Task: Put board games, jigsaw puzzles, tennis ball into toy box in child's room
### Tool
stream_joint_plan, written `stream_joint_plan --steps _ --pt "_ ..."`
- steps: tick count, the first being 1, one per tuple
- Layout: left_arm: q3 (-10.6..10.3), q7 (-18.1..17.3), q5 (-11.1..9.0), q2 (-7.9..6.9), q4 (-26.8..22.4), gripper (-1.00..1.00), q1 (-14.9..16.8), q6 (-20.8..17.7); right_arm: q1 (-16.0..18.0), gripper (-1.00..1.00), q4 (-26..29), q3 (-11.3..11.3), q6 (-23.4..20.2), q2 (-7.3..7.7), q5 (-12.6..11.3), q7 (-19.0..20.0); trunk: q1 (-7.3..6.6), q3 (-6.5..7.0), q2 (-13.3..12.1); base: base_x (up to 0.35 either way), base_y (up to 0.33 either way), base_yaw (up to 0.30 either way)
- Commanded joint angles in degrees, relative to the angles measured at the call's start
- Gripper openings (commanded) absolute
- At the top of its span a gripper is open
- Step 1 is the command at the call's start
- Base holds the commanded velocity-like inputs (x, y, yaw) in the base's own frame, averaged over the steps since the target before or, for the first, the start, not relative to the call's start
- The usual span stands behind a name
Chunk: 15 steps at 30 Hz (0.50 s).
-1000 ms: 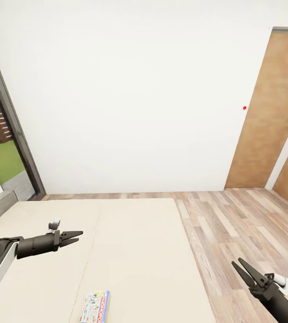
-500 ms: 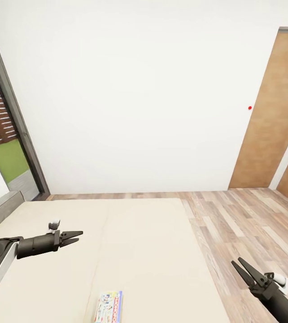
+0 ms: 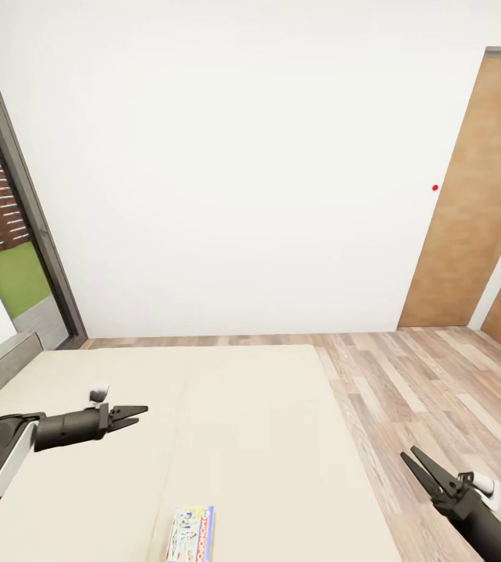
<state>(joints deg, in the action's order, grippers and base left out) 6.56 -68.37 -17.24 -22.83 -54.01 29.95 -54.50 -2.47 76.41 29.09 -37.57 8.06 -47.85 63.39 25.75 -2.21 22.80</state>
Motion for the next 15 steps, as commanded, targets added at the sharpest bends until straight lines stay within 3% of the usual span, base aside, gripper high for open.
stream_joint_plan --steps 1,4,8,13,14,15 --pt "-0.1 0.6 0.2 0.08 0.0 1.00 0.1 -0.4 0.0 1.00 0.4 -0.1 -0.5 0.00 -0.3 -0.6 0.04 -0.12 0.1 0.000 0.001 0.000" --pt "-0.3 3.7 1.7 0.58 0.0 1.00 0.1 -0.4 0.0 1.00 2.1 -0.5 -0.8 -0.03 0.1 -3.7 0.04 -0.12 0.1 0.000 0.000 0.000" --pt "-0.5 9.2 3.3 2.24 0.0 1.00 0.2 -0.4 0.0 1.00 5.4 -2.3 -1.4 -0.10 1.6 -11.7 0.04 -0.12 0.1 0.000 0.000 0.000" --pt "-0.5 17.5 4.2 4.91 0.0 1.00 0.3 -0.3 0.1 1.00 9.7 -8.1 -3.5 -0.18 4.1 -26.2 0.04 -0.12 0.1 0.000 0.000 0.000" --pt "-0.6 21.1 4.4 6.17 0.0 1.00 0.3 -0.3 0.1 1.00 11.0 -10.5 -4.1 -0.17 4.6 -32.5 0.04 -0.12 0.1 0.000 0.000 0.000" --pt "-0.6 23.0 4.5 6.85 0.0 1.00 0.3 -0.2 0.1 1.00 11.6 -11.6 -4.3 -0.17 4.9 -35.5 0.04 -0.12 0.1 0.000 0.000 0.000"
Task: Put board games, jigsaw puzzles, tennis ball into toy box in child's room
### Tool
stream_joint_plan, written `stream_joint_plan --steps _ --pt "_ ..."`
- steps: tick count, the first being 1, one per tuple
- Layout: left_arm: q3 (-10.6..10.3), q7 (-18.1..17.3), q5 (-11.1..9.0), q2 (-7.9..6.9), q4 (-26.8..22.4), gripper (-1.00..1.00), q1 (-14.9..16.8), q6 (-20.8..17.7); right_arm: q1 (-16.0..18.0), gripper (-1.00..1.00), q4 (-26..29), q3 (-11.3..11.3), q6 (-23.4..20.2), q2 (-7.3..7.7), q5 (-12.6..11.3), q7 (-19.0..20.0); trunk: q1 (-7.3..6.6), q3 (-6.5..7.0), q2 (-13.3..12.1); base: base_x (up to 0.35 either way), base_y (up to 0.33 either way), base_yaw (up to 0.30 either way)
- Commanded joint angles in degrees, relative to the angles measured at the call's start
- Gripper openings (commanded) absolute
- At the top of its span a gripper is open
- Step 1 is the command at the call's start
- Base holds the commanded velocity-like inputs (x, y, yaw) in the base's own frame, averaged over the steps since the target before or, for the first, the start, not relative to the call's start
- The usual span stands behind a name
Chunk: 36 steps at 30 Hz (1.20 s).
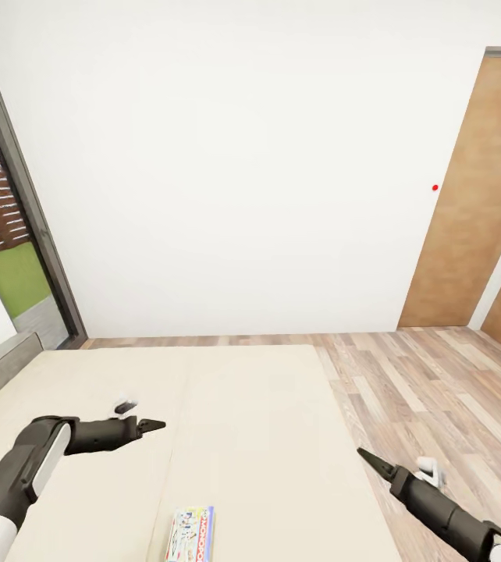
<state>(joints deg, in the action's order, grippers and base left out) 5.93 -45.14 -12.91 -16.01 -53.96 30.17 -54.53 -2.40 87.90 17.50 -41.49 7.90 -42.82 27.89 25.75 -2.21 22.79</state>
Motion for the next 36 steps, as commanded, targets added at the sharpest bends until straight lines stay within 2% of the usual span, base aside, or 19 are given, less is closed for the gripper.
stream_joint_plan --steps 1,5,8,9,14,19,24,29,36 --pt "0.1 1.8 0.2 0.72 0.0 1.00 0.1 -0.2 0.0 1.00 0.5 -0.9 -0.5 -0.01 0.0 -3.0 0.04 -0.12 0.1 0.000 0.000 0.000" --pt "0.0 9.9 0.3 3.40 0.3 1.00 0.1 0.3 0.2 1.00 1.5 -3.3 -1.1 -0.05 0.2 -13.1 0.04 -0.12 0.1 0.000 0.000 0.000" --pt "0.0 16.0 0.2 4.67 0.8 1.00 0.1 1.6 0.4 1.00 2.2 -4.6 -1.5 -0.06 0.3 -18.4 0.04 -0.12 0.1 0.000 0.000 0.000" --pt "0.0 19.7 0.2 5.19 1.5 1.00 0.1 2.6 0.6 1.00 2.5 -5.7 -1.7 -0.06 0.3 -20.6 0.04 -0.12 0.1 0.000 0.000 0.000" --pt "0.0 26.4 0.1 5.97 5.1 1.00 0.2 4.9 1.4 1.00 2.9 -9.2 -2.1 -0.02 0.4 -23.3 0.04 -0.12 0.1 0.000 0.000 0.000" --pt "-0.1 29.1 0.2 7.63 10.4 1.00 0.5 8.2 3.2 1.00 3.1 -13.7 -3.9 -0.05 0.8 -24.5 0.04 -0.12 0.1 0.000 0.000 0.000" --pt "-0.2 29.9 0.3 8.91 13.8 1.00 2.5 10.7 4.7 1.00 3.2 -17.4 -6.1 -0.01 1.1 -26.2 0.04 -0.12 0.1 0.000 0.000 0.000" --pt "-0.3 30.2 0.4 9.32 15.4 1.00 3.8 11.7 5.3 1.00 3.2 -18.8 -7.1 0.30 1.0 -27.0 0.04 -0.12 0.1 0.000 0.000 0.000" --pt "-0.4 30.2 0.6 8.88 16.0 1.00 4.3 12.1 5.5 1.00 3.2 -19.3 -7.5 0.28 0.8 -27.3 0.04 -0.14 0.1 0.000 0.000 0.000"
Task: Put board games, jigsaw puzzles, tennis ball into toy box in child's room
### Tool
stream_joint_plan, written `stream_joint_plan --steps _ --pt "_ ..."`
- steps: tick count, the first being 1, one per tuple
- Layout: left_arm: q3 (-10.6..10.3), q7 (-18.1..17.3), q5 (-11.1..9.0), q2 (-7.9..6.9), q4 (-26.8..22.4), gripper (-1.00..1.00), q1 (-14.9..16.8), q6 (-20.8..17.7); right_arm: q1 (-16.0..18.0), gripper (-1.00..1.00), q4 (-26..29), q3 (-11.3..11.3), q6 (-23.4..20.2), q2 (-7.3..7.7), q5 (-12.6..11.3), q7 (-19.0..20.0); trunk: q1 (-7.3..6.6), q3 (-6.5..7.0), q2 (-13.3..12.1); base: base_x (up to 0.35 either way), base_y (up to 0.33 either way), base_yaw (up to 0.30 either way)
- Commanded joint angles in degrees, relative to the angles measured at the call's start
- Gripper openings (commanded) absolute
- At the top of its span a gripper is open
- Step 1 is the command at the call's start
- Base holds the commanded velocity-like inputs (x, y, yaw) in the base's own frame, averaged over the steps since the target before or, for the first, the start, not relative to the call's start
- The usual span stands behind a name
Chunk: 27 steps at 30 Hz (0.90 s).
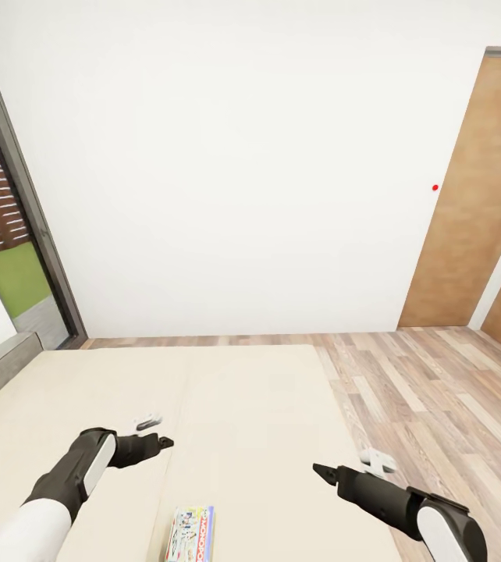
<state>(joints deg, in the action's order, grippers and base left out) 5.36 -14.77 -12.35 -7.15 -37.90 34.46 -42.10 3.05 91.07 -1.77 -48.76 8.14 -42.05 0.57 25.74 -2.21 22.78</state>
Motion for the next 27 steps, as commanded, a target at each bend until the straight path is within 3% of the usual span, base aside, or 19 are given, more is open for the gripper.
stream_joint_plan --steps 1,7,12,19,20,23,24,27 --pt "0.2 -0.2 0.0 0.02 0.0 1.00 0.0 -0.4 0.1 1.00 0.0 0.0 -0.2 0.04 0.1 0.1 0.04 -0.15 0.1 0.000 0.000 0.000" --pt "0.2 -0.4 0.0 -0.43 0.1 1.00 0.2 -0.5 0.1 1.00 0.0 0.2 -0.3 0.42 -0.4 0.5 0.04 -0.47 0.1 0.000 0.000 0.000" --pt "0.2 -0.4 0.0 -0.61 0.1 1.00 0.2 -0.6 -0.1 1.00 0.0 2.1 -0.4 0.66 -1.1 3.7 0.04 -0.88 0.1 0.000 0.000 0.000" --pt "0.3 -0.7 -0.1 -1.59 0.1 1.00 0.3 -0.7 -0.4 1.00 0.1 7.2 -0.4 0.80 -2.1 15.4 0.04 -1.51 0.1 0.000 0.000 0.000" --pt "0.3 -0.7 -0.1 -1.59 0.1 1.00 0.3 -0.7 -0.4 1.00 0.1 7.2 -0.4 0.80 -2.1 15.4 0.04 -1.60 0.1 0.000 0.000 0.000" --pt "0.3 -1.0 -0.1 -2.13 0.2 1.00 0.3 -0.8 -0.4 1.00 0.0 9.9 -0.5 0.81 -2.3 21.6 0.04 -1.87 0.1 0.000 0.000 0.000" --pt "0.3 -1.2 -0.1 -2.37 0.2 1.00 0.3 -0.9 -0.4 1.00 0.0 11.6 -0.5 0.81 -2.3 25.4 0.04 -1.97 0.1 0.000 0.000 0.000" --pt "0.3 -1.8 -0.1 -2.65 0.2 1.00 0.3 -1.2 -0.4 1.00 0.0 13.8 -0.5 0.85 -2.3 29.9 0.04 -2.25 0.1 0.000 0.000 0.000"
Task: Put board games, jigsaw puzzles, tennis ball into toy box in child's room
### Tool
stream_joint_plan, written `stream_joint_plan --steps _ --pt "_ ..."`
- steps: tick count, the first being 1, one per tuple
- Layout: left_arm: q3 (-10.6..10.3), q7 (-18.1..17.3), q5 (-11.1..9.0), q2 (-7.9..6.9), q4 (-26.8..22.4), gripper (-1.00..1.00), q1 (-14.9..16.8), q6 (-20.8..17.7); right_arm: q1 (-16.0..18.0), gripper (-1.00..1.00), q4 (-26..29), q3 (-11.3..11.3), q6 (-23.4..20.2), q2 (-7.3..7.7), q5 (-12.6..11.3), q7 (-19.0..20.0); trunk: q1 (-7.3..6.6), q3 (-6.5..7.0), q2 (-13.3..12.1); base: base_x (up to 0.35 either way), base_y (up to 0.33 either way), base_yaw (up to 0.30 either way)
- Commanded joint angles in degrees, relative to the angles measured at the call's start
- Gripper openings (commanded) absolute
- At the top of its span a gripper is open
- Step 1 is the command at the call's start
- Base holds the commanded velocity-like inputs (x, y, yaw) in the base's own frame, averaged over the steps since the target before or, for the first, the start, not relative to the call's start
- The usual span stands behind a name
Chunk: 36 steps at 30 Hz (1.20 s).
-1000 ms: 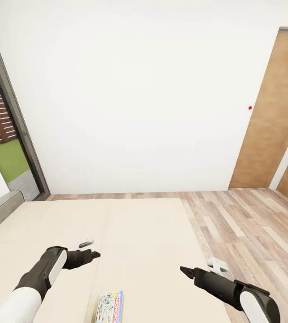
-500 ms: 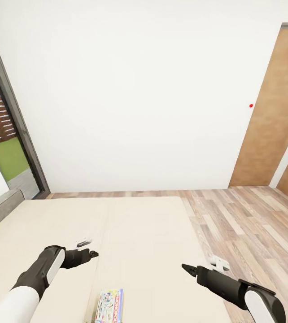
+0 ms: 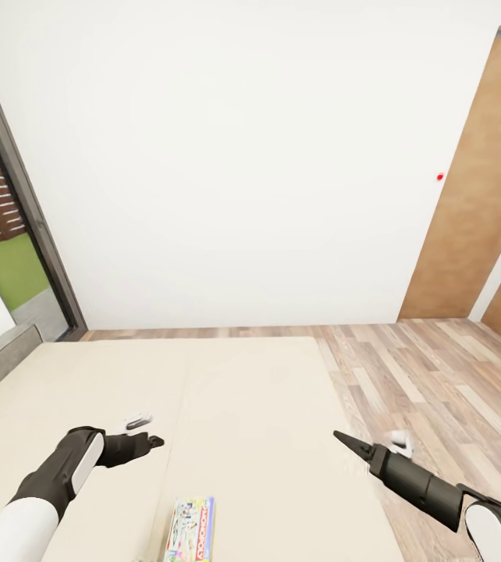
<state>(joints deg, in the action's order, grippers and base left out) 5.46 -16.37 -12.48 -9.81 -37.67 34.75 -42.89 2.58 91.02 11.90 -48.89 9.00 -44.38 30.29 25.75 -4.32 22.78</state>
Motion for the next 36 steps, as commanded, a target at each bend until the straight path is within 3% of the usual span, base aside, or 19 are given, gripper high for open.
stream_joint_plan --steps 1,14,26,36 --pt "0.2 -0.4 0.0 -0.10 0.0 1.00 0.0 -0.4 0.1 1.00 0.0 0.7 -0.4 0.01 0.0 1.4 0.04 -0.23 0.1 0.000 0.000 0.000" --pt "-0.3 -1.8 0.1 -0.31 0.0 1.00 0.1 -0.7 0.1 1.00 0.0 3.0 -1.0 0.00 0.0 6.0 0.04 -1.44 0.1 0.000 0.000 0.000" --pt "-5.3 -1.8 0.0 -0.10 0.0 1.00 0.1 -0.5 0.1 1.00 -0.1 3.3 -1.2 0.05 -0.1 6.4 0.04 -2.56 0.1 0.000 0.000 0.000" --pt "-6.5 -1.9 0.0 -0.04 0.0 1.00 0.1 -0.4 0.1 1.00 -0.2 3.3 -1.2 0.06 -0.1 6.4 0.04 -3.49 0.1 0.000 0.000 0.000"
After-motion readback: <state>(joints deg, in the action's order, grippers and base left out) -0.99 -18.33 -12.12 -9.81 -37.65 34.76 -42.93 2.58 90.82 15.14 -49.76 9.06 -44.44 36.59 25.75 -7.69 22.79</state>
